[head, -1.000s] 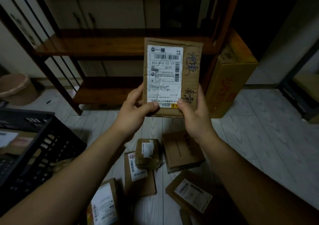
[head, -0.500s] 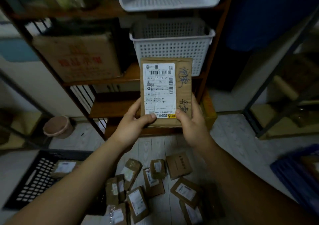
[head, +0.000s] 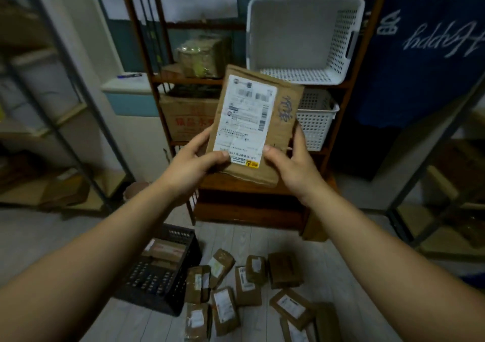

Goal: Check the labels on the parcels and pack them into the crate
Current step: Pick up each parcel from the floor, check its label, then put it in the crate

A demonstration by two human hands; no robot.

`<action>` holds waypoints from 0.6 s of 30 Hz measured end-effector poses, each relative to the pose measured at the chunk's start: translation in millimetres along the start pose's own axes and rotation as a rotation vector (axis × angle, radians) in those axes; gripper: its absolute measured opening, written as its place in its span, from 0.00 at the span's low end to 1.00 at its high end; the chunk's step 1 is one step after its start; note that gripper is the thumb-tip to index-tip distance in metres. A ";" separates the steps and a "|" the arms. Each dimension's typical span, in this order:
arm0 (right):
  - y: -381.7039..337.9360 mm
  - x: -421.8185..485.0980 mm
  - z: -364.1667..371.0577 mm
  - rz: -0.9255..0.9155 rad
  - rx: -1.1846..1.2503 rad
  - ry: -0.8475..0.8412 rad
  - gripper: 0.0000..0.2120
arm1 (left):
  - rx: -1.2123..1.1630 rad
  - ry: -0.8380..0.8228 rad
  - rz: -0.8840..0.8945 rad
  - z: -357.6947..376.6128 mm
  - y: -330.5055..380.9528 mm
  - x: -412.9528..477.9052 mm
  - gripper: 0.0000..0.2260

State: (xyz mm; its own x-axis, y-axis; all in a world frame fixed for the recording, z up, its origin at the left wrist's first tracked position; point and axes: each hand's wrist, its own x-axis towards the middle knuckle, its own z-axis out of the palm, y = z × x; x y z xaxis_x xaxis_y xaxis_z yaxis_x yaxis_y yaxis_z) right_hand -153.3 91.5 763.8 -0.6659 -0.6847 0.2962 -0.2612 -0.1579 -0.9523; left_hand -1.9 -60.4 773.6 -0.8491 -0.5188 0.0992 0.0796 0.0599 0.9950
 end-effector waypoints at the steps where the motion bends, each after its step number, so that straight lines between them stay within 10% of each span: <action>1: -7.8 1.5 3.7 0.027 0.078 0.011 0.36 | 0.007 -0.019 -0.006 -10.7 5.2 -8.8 0.31; 18: -22.2 -13.0 301.7 0.126 0.266 0.109 0.26 | -0.134 0.454 -0.130 -275.9 20.4 -113.7 0.33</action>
State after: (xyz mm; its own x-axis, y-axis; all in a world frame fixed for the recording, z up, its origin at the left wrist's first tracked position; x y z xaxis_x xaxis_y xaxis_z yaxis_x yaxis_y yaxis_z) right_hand 72.0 -110.7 758.9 -0.7560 -0.6329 0.1672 0.0106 -0.2673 -0.9636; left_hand 240.3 -235.5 785.2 -0.5456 -0.8358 -0.0612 0.0804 -0.1249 0.9889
